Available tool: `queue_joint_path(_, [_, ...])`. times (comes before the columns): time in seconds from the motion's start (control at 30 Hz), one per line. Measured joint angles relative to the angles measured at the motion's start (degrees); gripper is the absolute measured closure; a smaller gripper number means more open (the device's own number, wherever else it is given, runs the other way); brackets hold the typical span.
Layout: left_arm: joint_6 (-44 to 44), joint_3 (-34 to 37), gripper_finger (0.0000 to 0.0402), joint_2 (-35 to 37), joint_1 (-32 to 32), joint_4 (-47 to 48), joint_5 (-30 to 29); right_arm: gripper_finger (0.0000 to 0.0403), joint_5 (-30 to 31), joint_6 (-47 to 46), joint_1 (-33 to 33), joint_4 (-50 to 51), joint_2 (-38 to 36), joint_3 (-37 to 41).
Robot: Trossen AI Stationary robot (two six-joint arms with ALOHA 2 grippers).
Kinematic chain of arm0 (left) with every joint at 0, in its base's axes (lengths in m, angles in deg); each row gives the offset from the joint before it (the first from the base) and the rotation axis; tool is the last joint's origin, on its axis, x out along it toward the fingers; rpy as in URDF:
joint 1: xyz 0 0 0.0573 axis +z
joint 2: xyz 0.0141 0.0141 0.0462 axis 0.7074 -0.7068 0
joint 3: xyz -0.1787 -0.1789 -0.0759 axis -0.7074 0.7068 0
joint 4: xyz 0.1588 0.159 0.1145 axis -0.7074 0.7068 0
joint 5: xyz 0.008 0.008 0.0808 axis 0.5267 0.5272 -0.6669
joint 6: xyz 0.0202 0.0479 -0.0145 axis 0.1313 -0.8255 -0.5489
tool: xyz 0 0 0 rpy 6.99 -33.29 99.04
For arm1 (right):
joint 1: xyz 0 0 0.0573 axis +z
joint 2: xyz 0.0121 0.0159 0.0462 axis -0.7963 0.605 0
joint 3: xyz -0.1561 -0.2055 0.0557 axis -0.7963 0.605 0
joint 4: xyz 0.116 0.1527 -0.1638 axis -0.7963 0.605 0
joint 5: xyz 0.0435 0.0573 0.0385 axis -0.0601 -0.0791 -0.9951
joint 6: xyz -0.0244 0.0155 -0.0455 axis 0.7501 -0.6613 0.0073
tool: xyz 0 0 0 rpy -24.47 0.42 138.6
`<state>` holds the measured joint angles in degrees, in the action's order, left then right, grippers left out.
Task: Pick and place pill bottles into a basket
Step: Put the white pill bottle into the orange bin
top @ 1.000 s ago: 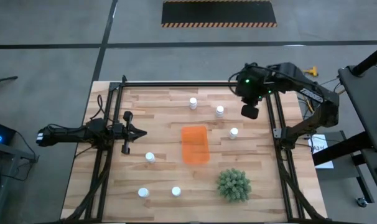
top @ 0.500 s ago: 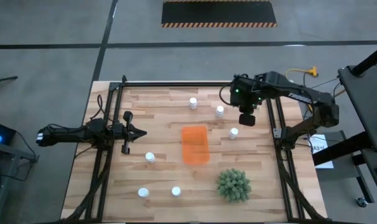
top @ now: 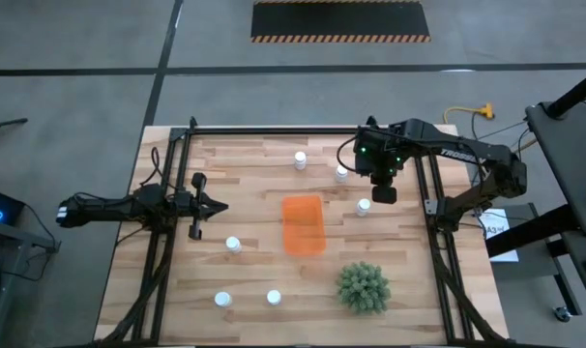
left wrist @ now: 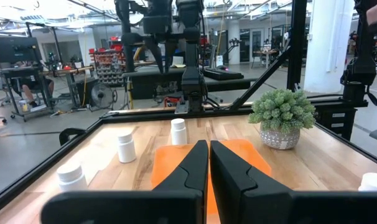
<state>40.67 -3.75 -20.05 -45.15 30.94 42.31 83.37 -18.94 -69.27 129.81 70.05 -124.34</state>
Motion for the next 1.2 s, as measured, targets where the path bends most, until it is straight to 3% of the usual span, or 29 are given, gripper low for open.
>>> queue_joint_path(0.63, [0.0,0.0,0.0401,0.0,0.0,0.01,0.0,0.0144,-1.25,0.28,1.89,-4.29,0.02,7.44])
queue_joint_path(0.9, [0.0,0.0,0.0401,0.0,-0.01,0.0,0.01,0.0101,-1.22,-1.63,2.86,-10.05,0.02,11.16])
queue_joint_path(1.2, [-0.01,0.0,0.0401,0.0,0.0,0.01,0.0,0.0087,-1.07,-2.36,2.89,-15.09,0.02,16.01])
